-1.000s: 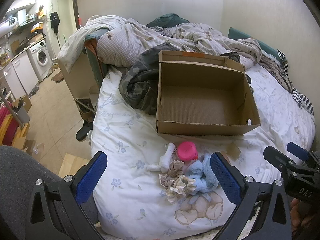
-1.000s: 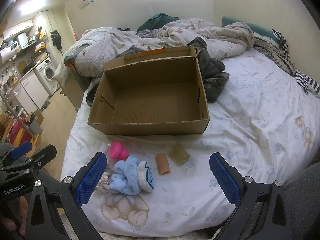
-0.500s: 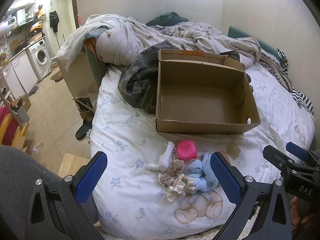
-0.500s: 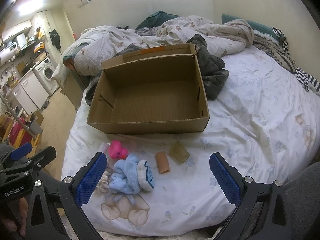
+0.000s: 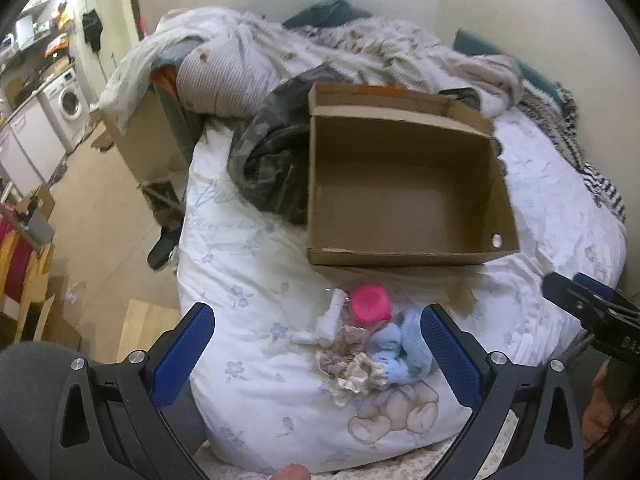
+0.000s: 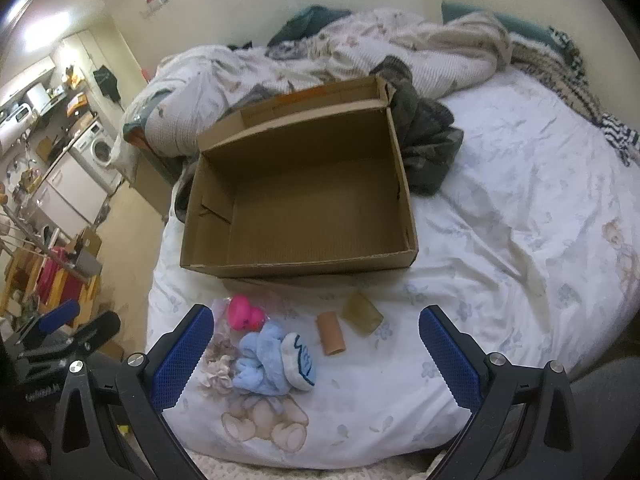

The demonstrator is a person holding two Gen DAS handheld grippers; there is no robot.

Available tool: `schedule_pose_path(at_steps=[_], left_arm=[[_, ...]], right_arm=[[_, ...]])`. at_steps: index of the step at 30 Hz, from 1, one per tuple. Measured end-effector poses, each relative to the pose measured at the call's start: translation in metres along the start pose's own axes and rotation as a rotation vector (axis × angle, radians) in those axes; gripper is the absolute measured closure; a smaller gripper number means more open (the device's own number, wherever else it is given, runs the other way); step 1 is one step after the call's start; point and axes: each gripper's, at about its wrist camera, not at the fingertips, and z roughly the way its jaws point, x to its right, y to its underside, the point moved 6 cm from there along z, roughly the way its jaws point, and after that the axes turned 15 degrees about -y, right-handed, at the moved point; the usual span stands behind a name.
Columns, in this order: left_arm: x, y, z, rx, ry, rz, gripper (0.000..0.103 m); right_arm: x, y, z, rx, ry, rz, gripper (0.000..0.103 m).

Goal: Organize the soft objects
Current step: 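Grasp the white sock with the left tool while the right tool grasps the tan tube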

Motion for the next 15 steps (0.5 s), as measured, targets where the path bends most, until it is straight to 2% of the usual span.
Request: schedule_pose_path(at_steps=[4,7,9,11,12,13,15], left_arm=[[-0.009,-0.012,0.031,-0.098,-0.051,0.0,0.0],[-0.011,-0.009,0.064,-0.218,-0.024,-0.018,0.001],[-0.009,-0.004,0.084,-0.284,0.0,-0.028,0.008],[-0.002,0.003,0.104,-0.344,0.024,-0.023,0.029],[0.003,0.008,0.113,-0.375,0.044,-0.016,0.034],[0.009,0.012,0.122,-0.401,0.057,-0.007,0.037],[0.019,0.018,0.136,-0.432,0.082,0.006,0.037]], right_arm=[[0.013,-0.01,0.014,-0.081,-0.004,0.03,0.0],[0.025,-0.013,0.028,-0.135,0.0,0.051,0.0],[0.031,-0.013,0.036,-0.154,0.005,0.063,0.0],[0.039,-0.012,0.045,-0.173,0.01,0.08,0.0],[0.042,-0.01,0.049,-0.181,0.01,0.093,0.0],[0.045,-0.008,0.054,-0.188,0.006,0.105,0.0],[0.05,-0.004,0.061,-0.202,0.001,0.121,0.0]])
